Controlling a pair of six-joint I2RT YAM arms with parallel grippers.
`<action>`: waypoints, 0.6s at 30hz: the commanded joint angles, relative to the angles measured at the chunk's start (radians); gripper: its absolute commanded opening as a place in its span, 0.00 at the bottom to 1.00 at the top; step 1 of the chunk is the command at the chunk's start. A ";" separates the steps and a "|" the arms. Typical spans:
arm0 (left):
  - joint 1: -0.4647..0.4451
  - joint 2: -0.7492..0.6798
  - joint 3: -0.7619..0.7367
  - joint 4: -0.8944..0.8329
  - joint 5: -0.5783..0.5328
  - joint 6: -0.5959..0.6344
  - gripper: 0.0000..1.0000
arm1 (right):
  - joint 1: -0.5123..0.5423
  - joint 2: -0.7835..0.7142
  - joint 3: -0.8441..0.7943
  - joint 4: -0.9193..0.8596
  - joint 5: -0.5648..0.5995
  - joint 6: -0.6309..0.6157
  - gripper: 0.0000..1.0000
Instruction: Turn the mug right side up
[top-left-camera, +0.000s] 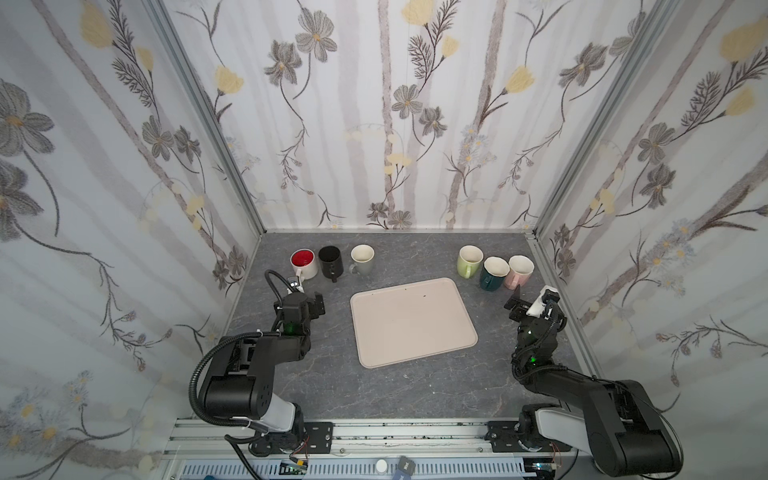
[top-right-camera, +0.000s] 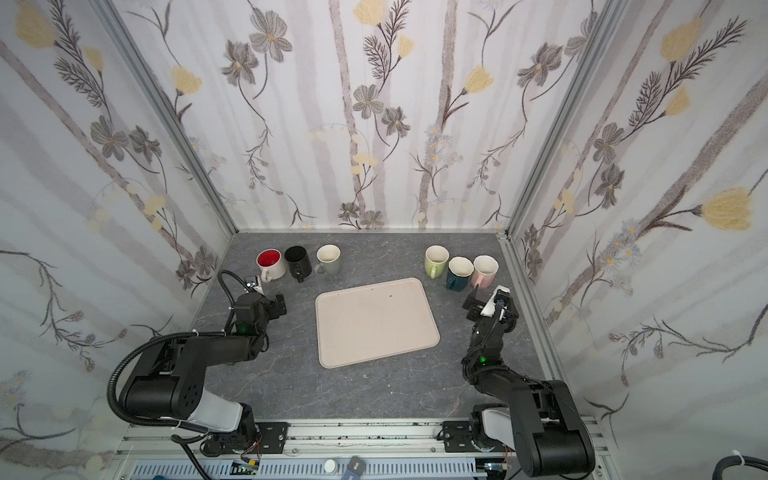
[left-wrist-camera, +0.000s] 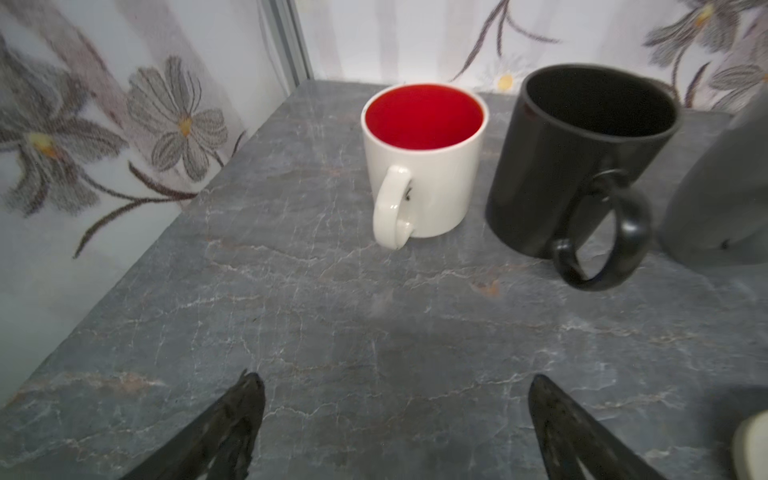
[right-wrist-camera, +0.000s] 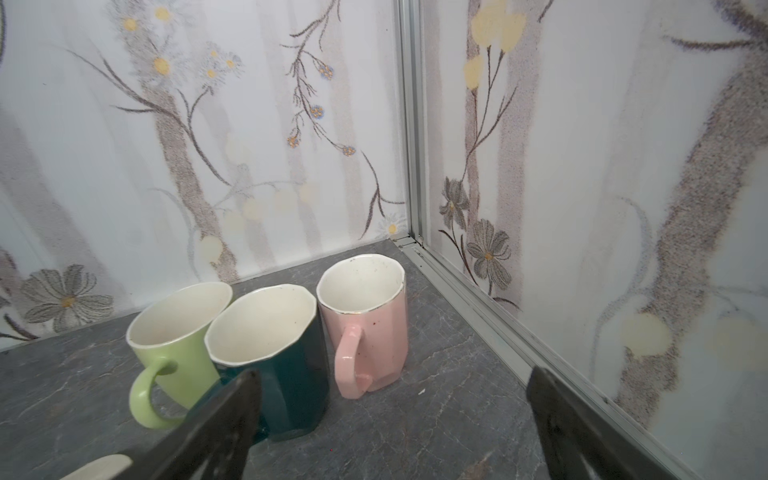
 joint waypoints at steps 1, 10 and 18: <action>0.020 0.011 0.005 0.092 0.075 -0.031 1.00 | -0.001 0.017 0.040 0.045 -0.036 -0.014 1.00; 0.027 0.017 0.003 0.098 0.111 -0.025 1.00 | 0.000 0.105 0.017 0.177 -0.156 -0.070 1.00; 0.015 0.040 -0.005 0.133 0.174 0.014 1.00 | -0.001 0.110 -0.001 0.217 -0.147 -0.070 1.00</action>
